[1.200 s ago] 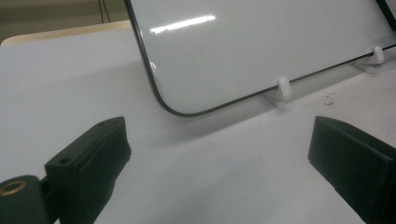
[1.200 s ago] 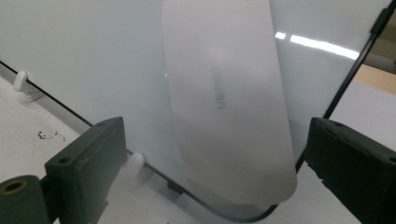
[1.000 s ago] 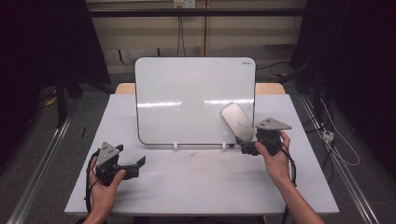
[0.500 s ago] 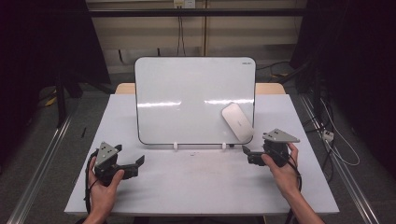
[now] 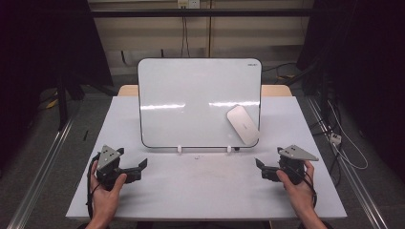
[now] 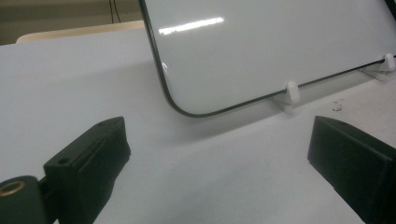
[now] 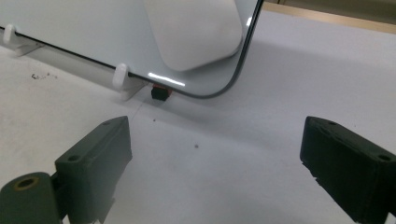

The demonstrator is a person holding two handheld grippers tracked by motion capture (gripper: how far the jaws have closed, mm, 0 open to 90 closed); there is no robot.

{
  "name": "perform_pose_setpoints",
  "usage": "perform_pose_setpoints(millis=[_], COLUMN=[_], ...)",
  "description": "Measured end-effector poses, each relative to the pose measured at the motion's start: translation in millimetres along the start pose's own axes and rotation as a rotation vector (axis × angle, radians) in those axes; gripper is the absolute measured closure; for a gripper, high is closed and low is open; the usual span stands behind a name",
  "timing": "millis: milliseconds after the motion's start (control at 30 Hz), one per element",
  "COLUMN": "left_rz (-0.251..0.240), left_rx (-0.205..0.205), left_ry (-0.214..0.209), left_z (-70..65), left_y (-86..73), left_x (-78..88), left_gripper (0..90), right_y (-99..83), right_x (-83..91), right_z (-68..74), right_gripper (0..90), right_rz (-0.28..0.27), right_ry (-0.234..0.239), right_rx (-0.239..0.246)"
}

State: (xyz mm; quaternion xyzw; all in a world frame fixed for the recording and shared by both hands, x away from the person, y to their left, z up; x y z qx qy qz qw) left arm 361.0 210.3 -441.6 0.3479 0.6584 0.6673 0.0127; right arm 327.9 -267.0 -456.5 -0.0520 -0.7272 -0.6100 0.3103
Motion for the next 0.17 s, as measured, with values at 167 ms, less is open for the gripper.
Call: perform_pose_setpoints(millis=[167], left_rz=[0.008], left_rx=[0.002], left_ry=[0.000], left_z=[2.0], left_y=[-0.4], left_x=[-0.7], left_gripper=[5.0], right_y=[-4.2], right_x=[-3.1], right_z=[-4.4], right_gripper=[8.5], right_rz=[0.017], right_ry=[-0.003], right_rx=[-0.020])
Point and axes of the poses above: each handheld gripper's, and its own axes: x roughly backward along the jaws, y roughly out of its top, z roughly to its left, the point moved 4 cm from there along -x, roughly forward along the jaws, and after that the axes turned 4 degrees about x, right-handed, at the moved point
